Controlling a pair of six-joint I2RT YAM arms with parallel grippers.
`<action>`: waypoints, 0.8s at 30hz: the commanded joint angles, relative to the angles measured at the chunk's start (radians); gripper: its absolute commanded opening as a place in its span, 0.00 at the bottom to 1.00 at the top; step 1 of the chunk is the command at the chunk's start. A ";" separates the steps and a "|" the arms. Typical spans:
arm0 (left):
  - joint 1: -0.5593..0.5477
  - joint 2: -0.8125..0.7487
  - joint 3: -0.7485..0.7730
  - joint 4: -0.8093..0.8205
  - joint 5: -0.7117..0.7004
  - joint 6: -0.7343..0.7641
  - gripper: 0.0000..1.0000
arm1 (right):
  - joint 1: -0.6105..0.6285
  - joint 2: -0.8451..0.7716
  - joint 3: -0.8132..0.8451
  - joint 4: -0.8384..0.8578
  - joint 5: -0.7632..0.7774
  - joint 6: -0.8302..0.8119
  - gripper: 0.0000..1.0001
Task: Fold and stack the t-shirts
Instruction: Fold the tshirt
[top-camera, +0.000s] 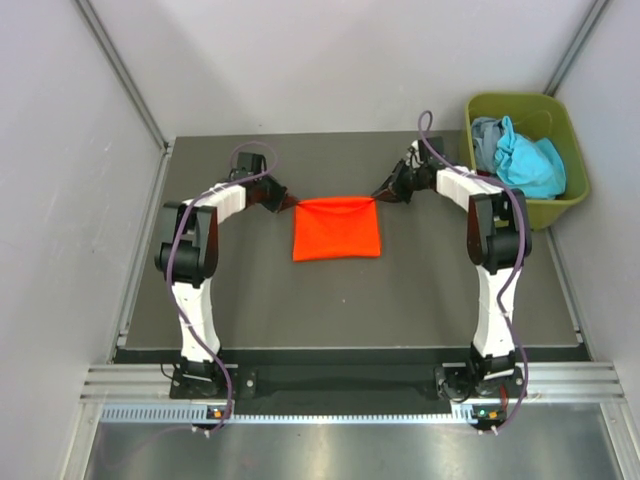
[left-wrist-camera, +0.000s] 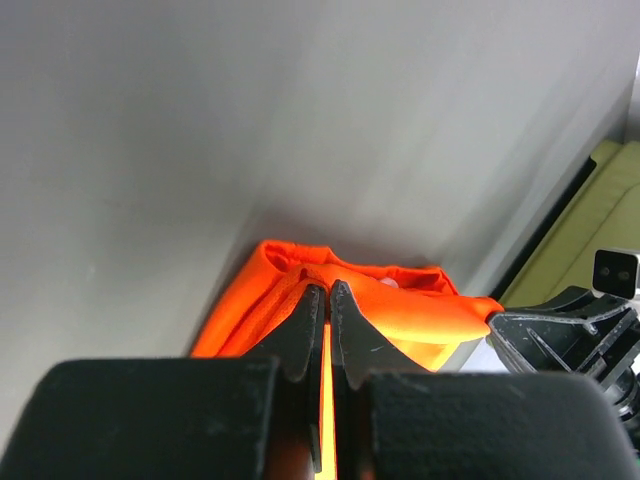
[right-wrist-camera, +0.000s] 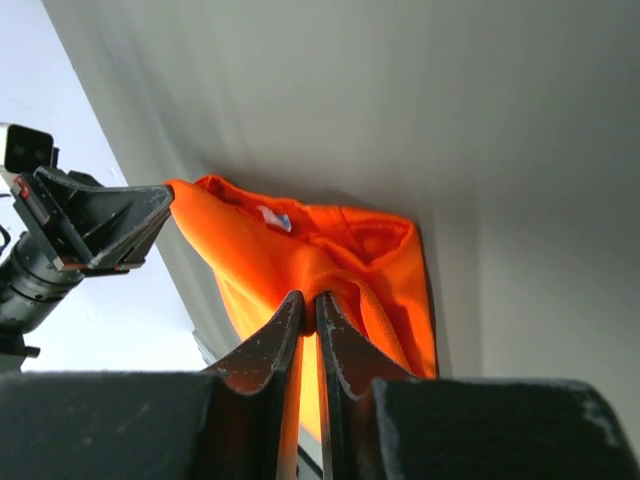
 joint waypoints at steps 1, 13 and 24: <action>0.025 0.017 0.042 0.056 -0.013 0.014 0.00 | -0.020 0.034 0.076 0.030 -0.008 -0.013 0.10; 0.036 0.062 0.180 -0.041 -0.036 0.132 0.32 | -0.059 0.180 0.304 -0.065 -0.014 -0.035 0.30; 0.012 -0.138 0.082 0.018 0.063 0.199 0.41 | -0.017 -0.018 0.190 -0.113 0.005 -0.206 0.34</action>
